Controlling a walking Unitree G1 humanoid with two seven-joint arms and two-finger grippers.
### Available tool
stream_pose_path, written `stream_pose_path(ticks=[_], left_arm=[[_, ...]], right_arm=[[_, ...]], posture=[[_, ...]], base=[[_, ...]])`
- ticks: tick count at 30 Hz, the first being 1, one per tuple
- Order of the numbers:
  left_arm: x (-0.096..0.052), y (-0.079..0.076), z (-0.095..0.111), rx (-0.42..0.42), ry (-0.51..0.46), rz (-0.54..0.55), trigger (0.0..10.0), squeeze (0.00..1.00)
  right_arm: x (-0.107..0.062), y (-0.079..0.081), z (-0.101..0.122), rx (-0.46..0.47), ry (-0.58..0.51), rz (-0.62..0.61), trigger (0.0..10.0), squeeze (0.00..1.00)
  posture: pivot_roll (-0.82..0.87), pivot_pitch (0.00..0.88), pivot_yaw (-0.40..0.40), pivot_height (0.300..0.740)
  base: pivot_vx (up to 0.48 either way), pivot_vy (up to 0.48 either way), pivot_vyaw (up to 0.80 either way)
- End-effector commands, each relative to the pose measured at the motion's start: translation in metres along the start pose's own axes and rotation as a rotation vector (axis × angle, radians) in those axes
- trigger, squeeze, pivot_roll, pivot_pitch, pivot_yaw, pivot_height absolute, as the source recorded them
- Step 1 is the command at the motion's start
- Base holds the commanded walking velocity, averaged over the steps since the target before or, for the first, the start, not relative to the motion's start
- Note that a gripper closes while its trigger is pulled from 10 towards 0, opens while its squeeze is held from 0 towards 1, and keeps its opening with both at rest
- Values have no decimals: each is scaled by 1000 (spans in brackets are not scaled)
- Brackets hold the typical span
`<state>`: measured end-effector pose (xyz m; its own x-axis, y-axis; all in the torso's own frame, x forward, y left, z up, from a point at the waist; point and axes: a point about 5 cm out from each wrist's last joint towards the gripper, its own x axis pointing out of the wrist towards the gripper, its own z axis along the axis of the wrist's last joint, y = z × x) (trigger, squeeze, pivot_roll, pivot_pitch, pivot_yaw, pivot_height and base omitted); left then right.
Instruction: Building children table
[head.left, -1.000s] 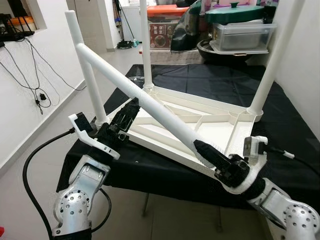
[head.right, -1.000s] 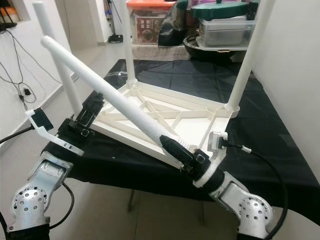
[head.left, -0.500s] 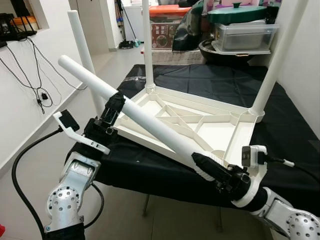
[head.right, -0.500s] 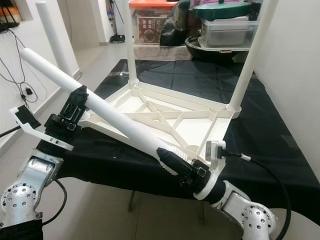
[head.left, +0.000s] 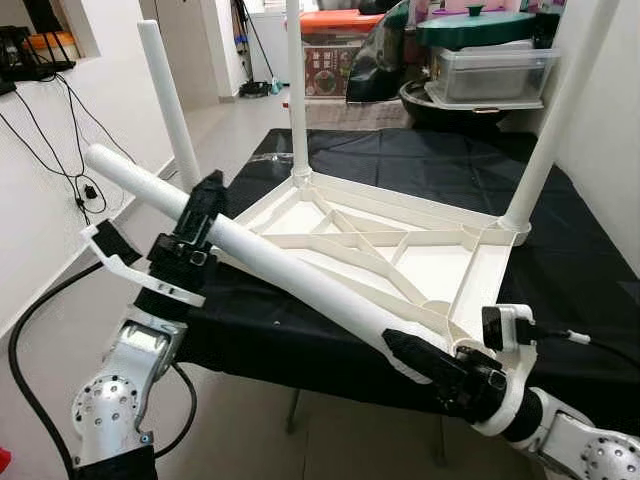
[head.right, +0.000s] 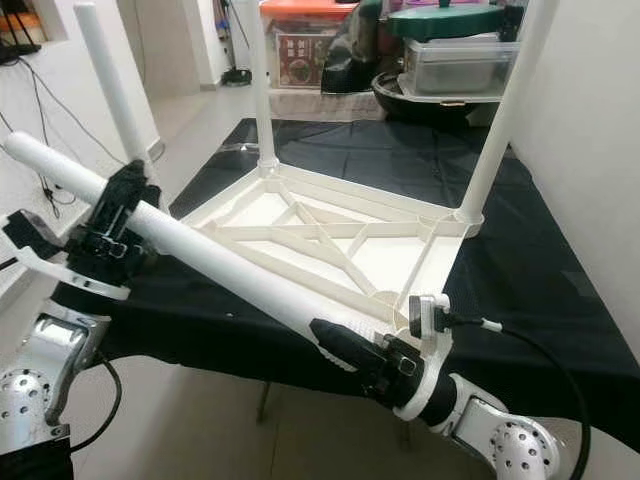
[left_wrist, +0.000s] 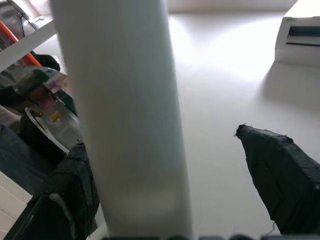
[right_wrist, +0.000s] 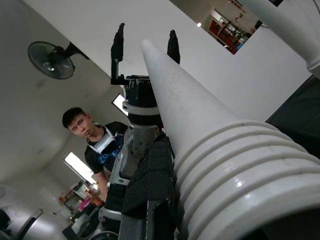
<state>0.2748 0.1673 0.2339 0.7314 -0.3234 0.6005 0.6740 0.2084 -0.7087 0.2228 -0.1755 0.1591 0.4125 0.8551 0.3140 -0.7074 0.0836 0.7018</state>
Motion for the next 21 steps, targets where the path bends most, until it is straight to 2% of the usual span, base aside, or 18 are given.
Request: stream_pose_path(ticks=[1,2,9,21], left_arm=[[-4,1,3,-21,-8,1,7255,0],[-5,0,4,-28,-13,-2,0,0],[-9,1,7,-60,-41,2,0,0],[-12,7,9,-96,-58,20,0,0]], right_arm=[[1,1,-1,-10,14,17,0,0],[0,0,-1,-11,15,14,0,0],[-4,0,0,-20,10,9,0,0],[0,3,2,-45,-1,42,0,0]], posture=[[13,0,18,740],[13,0,18,740],[-4,0,14,740],[-21,0,34,740]], base=[[0,0,0],[0,0,0],[0,0,0],[0,0,0]])
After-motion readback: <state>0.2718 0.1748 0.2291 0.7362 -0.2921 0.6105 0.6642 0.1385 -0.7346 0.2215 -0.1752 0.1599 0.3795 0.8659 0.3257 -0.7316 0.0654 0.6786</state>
